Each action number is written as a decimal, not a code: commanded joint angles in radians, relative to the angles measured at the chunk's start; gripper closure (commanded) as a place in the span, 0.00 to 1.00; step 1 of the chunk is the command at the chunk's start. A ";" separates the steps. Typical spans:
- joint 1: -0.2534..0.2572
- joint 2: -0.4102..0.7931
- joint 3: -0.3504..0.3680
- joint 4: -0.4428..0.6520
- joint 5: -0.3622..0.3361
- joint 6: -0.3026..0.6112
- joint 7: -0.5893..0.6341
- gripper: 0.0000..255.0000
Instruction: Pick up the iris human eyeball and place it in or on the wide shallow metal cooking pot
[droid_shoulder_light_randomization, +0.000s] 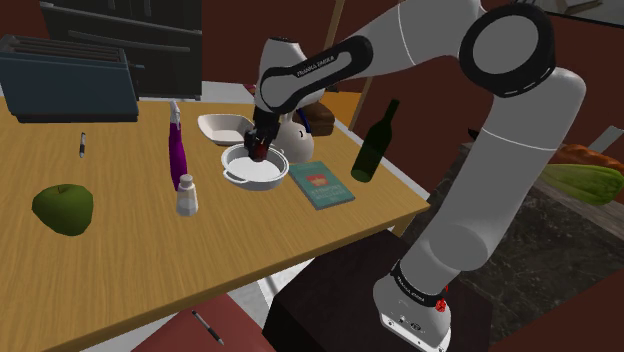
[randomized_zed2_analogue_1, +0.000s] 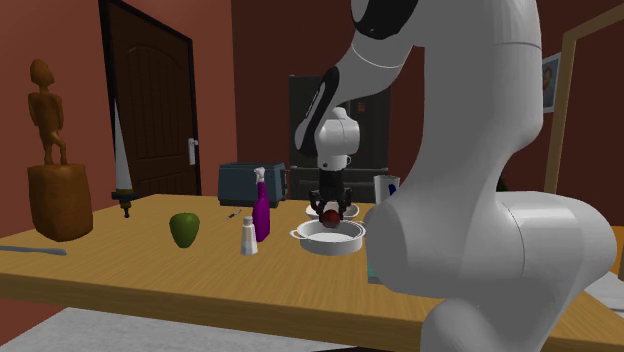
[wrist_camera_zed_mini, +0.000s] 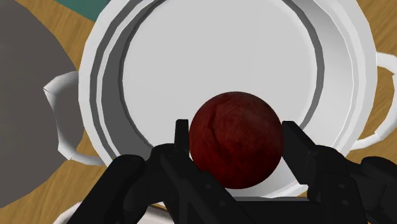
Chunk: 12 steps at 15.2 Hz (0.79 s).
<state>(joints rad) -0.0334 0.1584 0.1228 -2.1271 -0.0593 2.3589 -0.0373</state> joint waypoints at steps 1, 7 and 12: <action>0.000 0.012 -0.001 -0.008 -0.003 0.021 0.002 1.00; 0.000 0.012 -0.001 -0.008 -0.003 0.021 0.002 1.00; 0.000 0.012 -0.001 -0.008 -0.003 0.021 0.002 0.00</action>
<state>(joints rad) -0.0334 0.1709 0.1218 -2.1348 -0.0623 2.3795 -0.0358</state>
